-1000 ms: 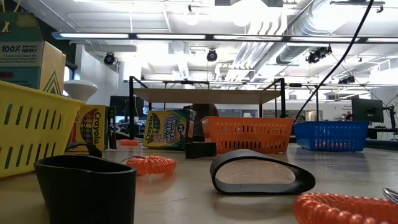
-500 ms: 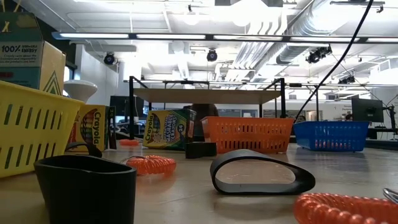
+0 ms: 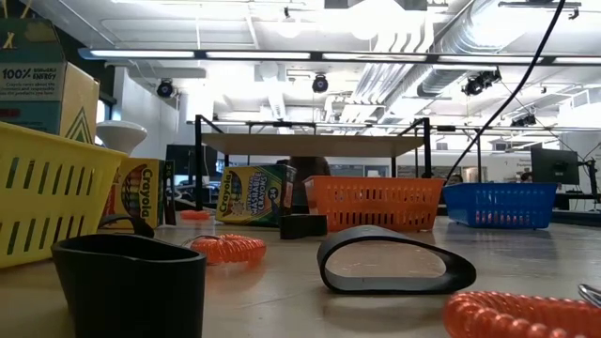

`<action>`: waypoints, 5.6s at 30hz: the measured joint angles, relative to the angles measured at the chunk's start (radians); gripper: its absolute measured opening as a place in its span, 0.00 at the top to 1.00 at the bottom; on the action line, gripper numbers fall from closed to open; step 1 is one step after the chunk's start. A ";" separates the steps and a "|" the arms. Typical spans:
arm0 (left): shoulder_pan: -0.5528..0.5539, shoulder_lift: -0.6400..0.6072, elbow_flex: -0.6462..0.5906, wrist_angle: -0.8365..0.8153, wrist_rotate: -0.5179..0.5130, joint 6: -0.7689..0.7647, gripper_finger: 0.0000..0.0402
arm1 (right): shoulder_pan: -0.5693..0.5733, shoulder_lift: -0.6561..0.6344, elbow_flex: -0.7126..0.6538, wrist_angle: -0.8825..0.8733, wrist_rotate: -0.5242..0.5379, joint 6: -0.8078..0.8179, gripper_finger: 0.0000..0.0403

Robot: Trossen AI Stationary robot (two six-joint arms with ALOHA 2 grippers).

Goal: Pick & Place Office Desk Supplies
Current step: Put the crayon box into the yellow bin, then put the rubberband into the orange bin

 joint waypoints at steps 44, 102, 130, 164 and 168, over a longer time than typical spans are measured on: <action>-0.156 0.004 0.000 0.055 -0.595 -0.900 0.63 | 0.087 0.275 0.520 -0.608 0.240 -0.630 0.75; -0.150 0.003 0.000 0.064 -0.589 -1.002 0.63 | 0.036 0.410 0.535 -0.671 0.311 -0.339 0.71; -0.146 0.003 0.000 0.063 -0.477 -1.002 0.63 | 0.040 0.409 0.534 -0.689 0.338 -0.376 0.64; -0.164 0.003 0.001 0.062 -0.444 -1.057 0.63 | 0.108 0.394 0.534 -0.560 0.537 -0.615 0.48; -0.182 0.003 0.001 0.060 -0.435 -1.080 0.63 | 0.137 0.371 0.533 -0.533 0.602 -0.659 0.48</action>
